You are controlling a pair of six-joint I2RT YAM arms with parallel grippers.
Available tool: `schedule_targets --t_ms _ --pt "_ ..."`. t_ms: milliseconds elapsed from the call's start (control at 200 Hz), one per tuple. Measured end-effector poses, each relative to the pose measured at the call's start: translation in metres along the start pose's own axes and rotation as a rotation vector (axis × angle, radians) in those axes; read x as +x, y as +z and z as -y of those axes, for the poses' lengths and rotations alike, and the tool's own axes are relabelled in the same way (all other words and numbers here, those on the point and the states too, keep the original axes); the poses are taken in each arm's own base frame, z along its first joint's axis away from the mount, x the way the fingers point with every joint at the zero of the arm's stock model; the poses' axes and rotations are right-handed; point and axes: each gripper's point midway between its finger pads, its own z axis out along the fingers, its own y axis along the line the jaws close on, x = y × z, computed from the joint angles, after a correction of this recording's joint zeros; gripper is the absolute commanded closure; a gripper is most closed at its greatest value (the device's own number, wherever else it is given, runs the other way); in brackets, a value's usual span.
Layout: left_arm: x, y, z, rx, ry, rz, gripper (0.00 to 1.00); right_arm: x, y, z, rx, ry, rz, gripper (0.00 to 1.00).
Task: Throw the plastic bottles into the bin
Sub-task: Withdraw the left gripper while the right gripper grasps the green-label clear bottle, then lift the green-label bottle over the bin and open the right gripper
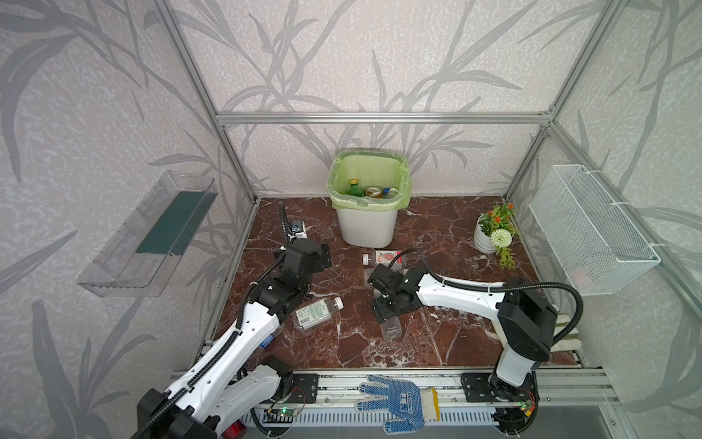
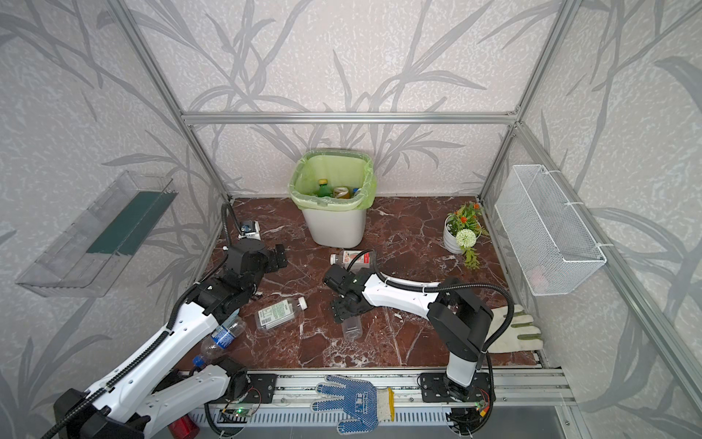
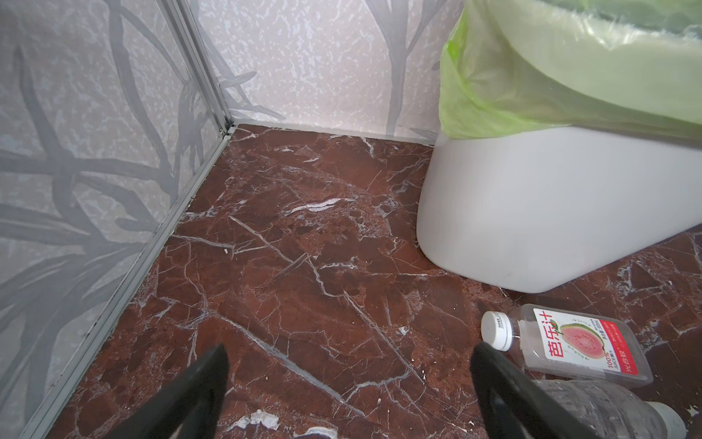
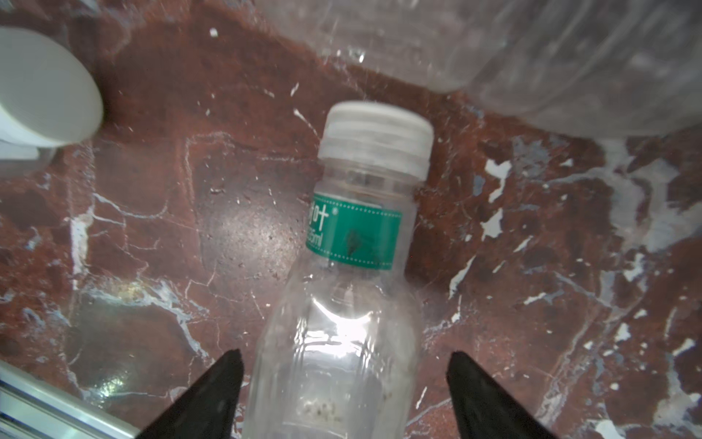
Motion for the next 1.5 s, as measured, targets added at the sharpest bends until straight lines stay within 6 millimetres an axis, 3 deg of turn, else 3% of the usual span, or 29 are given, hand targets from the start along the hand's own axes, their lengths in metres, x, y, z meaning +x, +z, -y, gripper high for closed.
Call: schedule_targets --t_ms 180,360,460,545,595,670,780,935,1020,1095,1195,1300,1355,1455,1500 --pt "0.003 0.002 -0.005 -0.013 -0.008 -0.007 0.01 0.006 0.007 -0.003 0.001 -0.015 -0.054 0.43" --pt "0.005 0.005 -0.008 -0.021 -0.018 -0.016 0.01 0.005 0.0 -0.005 0.008 -0.032 -0.069 0.47" --pt "0.007 0.008 -0.009 -0.028 -0.017 -0.026 0.01 -0.006 -0.014 -0.01 0.002 -0.06 -0.035 0.47" --pt "0.011 0.014 -0.01 -0.038 -0.015 -0.044 0.01 -0.03 -0.043 -0.018 -0.009 -0.106 0.051 0.47" --pt "0.014 0.018 -0.011 -0.043 -0.014 -0.059 0.01 -0.052 -0.07 -0.025 -0.019 -0.142 0.145 0.47" --pt "0.023 0.025 -0.013 -0.057 -0.007 -0.094 0.01 -0.089 -0.128 -0.036 -0.037 -0.217 0.339 0.46" --pt "0.037 0.035 -0.014 -0.071 0.009 -0.148 0.01 -0.132 -0.239 -0.04 -0.033 -0.326 0.698 0.48" --pt "0.051 0.043 -0.012 -0.075 0.023 -0.202 0.01 -0.152 -0.39 -0.016 0.053 -0.374 1.165 0.51" --pt "0.056 0.046 -0.011 -0.073 0.031 -0.223 0.01 -0.157 -0.446 0.007 0.079 -0.335 1.344 0.52" --pt "0.058 0.049 -0.009 -0.071 0.036 -0.24 0.01 -0.168 -0.473 0.029 0.085 -0.274 1.444 0.52" --pt "0.06 0.05 -0.007 -0.067 0.039 -0.253 0.01 -0.2 -0.475 0.047 0.059 -0.215 1.467 0.52" --pt "0.061 0.05 -0.006 -0.06 0.039 -0.264 0.01 -0.255 -0.451 0.037 -0.033 -0.211 1.413 0.5" --pt "0.061 0.05 -0.005 -0.054 0.037 -0.267 0.01 -0.29 -0.414 0.027 -0.068 -0.221 1.329 0.41" --pt "0.064 0.049 -0.005 -0.048 0.042 -0.285 0.01 -0.331 -0.319 0.026 -0.082 -0.205 1.113 0.0" --pt "0.064 0.048 -0.004 -0.045 0.044 -0.293 0.01 -0.335 -0.279 0.029 -0.081 -0.197 1.014 0.01"
